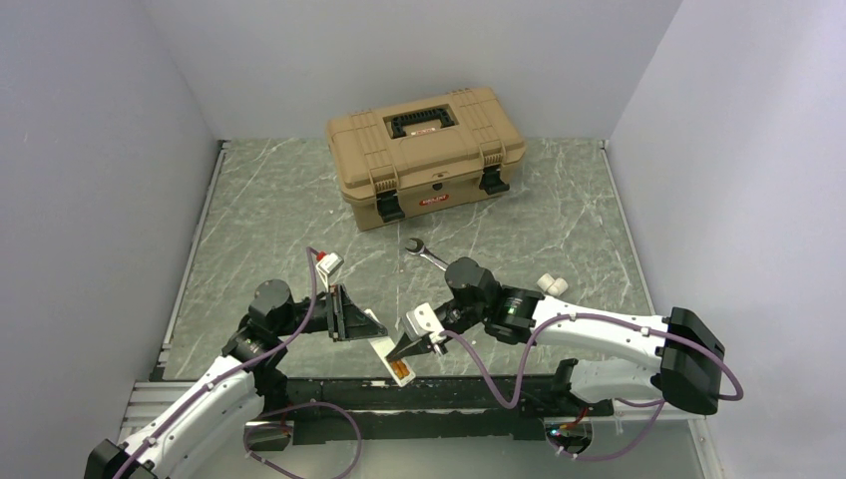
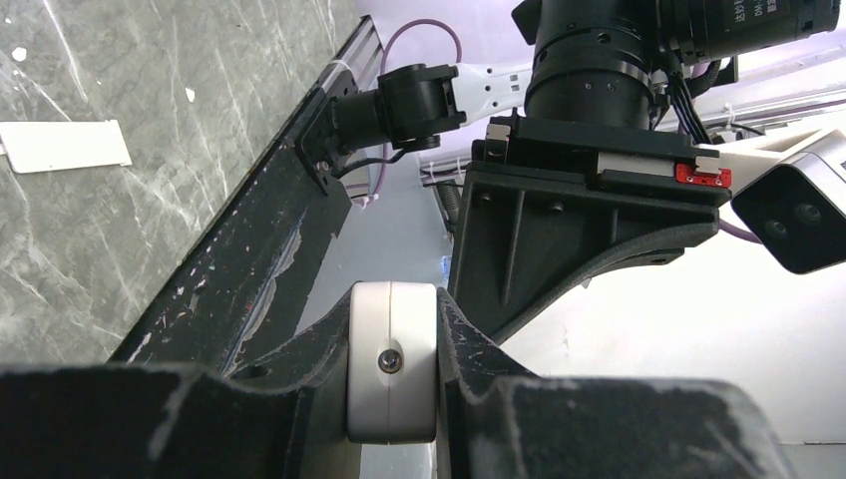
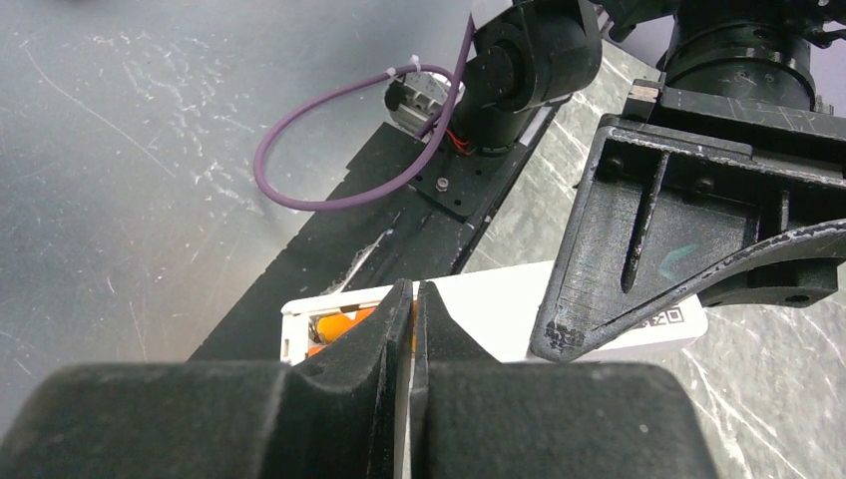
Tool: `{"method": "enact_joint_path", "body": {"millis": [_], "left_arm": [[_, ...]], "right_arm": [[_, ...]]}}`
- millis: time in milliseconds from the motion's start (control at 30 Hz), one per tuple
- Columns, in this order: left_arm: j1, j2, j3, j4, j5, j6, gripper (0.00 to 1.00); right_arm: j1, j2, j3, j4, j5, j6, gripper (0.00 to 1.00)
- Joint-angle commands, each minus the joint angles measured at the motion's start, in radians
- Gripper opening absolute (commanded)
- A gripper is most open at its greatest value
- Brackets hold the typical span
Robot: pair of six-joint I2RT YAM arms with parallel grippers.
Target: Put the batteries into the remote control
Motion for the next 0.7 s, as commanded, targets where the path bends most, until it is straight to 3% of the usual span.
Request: {"method": "enact_joint_path", "body": {"millis": [0, 667], "left_arm": [[0.000, -0.001, 0.029, 0.055, 0.009, 0.000, 0.00], [0.000, -0.001, 0.035, 0.068, 0.001, -0.011, 0.00]], "right_arm": [[0.002, 0.009, 0.028, -0.063, -0.066, -0.031, 0.06], [0.033, 0.004, 0.013, -0.155, -0.053, -0.042, 0.04]]}}
